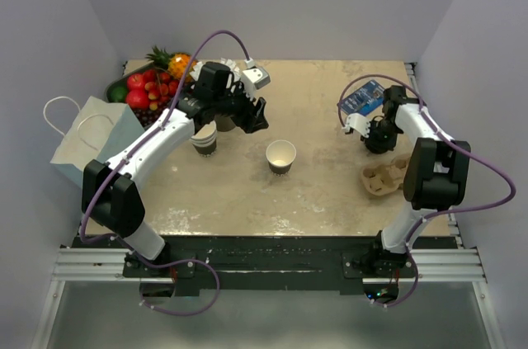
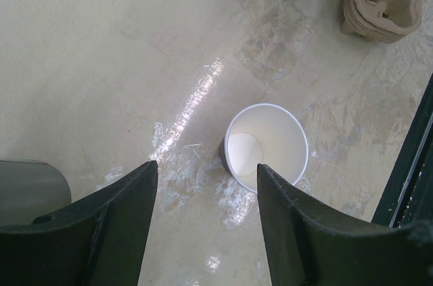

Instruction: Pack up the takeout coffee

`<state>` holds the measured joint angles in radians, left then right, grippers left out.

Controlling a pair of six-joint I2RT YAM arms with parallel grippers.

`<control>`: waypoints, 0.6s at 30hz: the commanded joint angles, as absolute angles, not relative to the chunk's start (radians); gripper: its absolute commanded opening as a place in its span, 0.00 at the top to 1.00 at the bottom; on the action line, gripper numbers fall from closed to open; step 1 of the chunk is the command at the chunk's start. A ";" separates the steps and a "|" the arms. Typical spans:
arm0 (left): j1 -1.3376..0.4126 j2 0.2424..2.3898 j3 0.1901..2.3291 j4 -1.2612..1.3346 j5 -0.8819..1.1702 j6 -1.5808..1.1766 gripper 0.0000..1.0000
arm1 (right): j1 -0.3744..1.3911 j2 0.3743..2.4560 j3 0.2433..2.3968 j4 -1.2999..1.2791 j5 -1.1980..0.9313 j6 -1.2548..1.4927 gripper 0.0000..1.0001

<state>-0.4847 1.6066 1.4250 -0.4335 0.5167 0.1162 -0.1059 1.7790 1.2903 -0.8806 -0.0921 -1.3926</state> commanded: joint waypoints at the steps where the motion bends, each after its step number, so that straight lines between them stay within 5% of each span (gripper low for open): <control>1: -0.480 1.600 1.434 -0.393 0.537 0.126 0.36 | -0.103 1.721 1.344 -0.926 -0.158 -1.342 1.00; 9: -0.479 1.603 1.442 -0.391 0.537 0.124 0.36 | -0.103 1.729 1.370 -0.928 -0.178 -1.312 1.00; 12: -0.479 1.601 1.440 -0.393 0.535 0.127 0.36 | -0.103 1.730 1.348 -0.905 -0.170 -1.301 0.80; 18: -0.479 1.600 1.440 -0.399 0.529 0.127 0.36 | -0.103 1.732 1.310 -0.881 -0.153 -1.310 0.68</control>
<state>-0.4847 1.6066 1.4250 -0.4332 0.5171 0.1162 -0.1055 1.7702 1.3277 -0.8974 -0.1490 -1.3163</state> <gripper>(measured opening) 0.647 0.295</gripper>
